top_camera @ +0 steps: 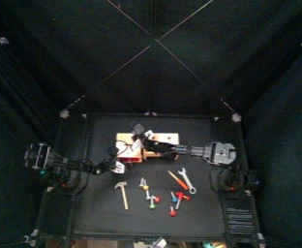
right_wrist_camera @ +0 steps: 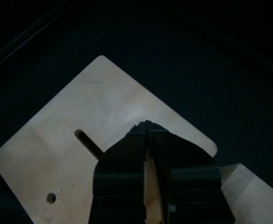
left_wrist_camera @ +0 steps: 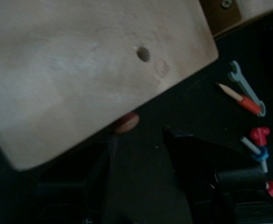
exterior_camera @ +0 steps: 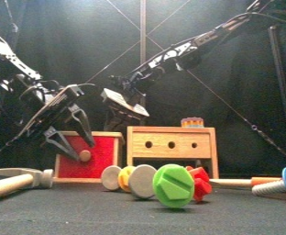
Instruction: Grab nail
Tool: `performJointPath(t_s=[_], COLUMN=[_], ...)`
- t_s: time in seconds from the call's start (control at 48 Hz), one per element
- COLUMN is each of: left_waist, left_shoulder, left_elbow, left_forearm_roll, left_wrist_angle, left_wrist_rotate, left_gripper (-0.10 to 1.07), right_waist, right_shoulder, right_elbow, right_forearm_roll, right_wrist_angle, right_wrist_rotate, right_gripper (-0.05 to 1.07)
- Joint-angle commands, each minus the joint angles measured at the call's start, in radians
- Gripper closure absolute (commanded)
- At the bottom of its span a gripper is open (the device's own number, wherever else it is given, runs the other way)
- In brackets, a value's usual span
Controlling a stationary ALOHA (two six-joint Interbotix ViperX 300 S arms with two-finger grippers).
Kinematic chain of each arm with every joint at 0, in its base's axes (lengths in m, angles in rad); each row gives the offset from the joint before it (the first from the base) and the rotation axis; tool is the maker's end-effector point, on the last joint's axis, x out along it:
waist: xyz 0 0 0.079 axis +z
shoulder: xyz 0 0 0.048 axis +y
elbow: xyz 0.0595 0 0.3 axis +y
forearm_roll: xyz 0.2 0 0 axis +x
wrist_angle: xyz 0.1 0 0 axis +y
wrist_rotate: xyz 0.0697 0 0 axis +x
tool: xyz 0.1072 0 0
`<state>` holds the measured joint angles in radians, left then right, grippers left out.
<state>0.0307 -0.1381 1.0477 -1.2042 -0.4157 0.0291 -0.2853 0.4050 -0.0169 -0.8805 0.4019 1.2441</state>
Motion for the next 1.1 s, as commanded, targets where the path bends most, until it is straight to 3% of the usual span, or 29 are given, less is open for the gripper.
performJointPath(t_s=[0.0,0.396,1.083], left_waist=[0.012,0.021,0.043], left_shoulder=[-0.003,-0.002,0.049], left_elbow=[-0.020,-0.028,-0.055], left_forearm_roll=[-0.002,0.000,0.002], left_wrist_angle=[-0.009,-0.009,-0.011], left_wrist_rotate=[0.002,0.003,0.002], left_gripper=[0.14,0.14,0.15], right_waist=[-0.006,0.000,0.002], right_shoulder=[-0.021,-0.005,-0.005], right_elbow=[-0.012,-0.014,-0.021], right_forearm_roll=[0.011,0.072,0.071], right_wrist_angle=[0.000,0.011,0.014], right_wrist_rotate=[-0.002,-0.002,-0.002], right_gripper=[0.77,0.77,0.77])
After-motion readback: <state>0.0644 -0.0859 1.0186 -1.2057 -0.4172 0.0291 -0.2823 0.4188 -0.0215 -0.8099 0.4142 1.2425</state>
